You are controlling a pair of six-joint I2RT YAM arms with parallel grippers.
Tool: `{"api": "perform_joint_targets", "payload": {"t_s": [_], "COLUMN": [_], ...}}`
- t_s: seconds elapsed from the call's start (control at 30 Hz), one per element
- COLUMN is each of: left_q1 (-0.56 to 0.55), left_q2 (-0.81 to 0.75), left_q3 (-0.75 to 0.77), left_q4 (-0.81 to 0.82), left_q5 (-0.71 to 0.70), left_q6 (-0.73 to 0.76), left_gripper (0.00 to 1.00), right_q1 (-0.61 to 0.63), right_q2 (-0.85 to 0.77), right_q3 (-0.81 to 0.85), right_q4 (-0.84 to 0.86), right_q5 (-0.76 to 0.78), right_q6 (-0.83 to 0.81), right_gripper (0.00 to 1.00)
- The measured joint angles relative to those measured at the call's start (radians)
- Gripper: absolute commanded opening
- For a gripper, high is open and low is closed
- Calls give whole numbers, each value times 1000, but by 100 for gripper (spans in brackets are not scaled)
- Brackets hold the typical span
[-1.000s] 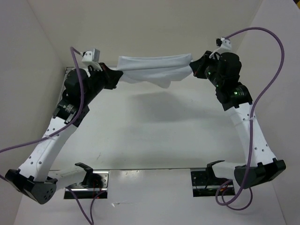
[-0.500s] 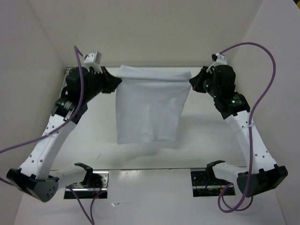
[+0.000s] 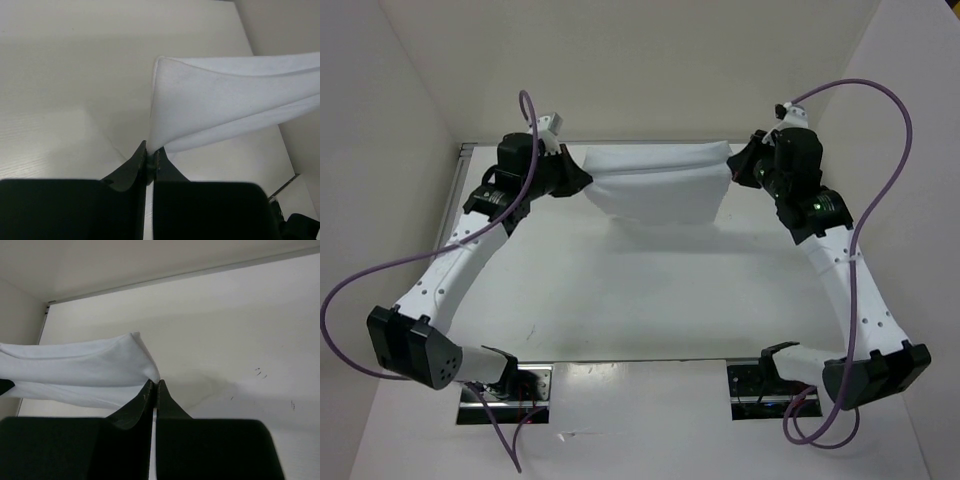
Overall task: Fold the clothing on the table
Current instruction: Fold the skirt
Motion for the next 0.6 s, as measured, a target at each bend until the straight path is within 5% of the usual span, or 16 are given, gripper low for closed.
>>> {"api": "perform_joint_targets", "payload": {"t_s": [0.43,0.6], "left_q1": [0,0], "left_q2": [-589,-671], "left_q3": [-211,-223], "left_q4": [16,-26], "left_q5": [179,183], "left_q6": [-71,-93], "left_gripper": [4,4], "right_q1": [0,0], "right_q2": [-476,-513], "right_q3": [-113,-167], "right_q4": [-84,-106], "right_q5": [-201,-260], "right_q6": [4,11], "right_gripper": [0,0]}}
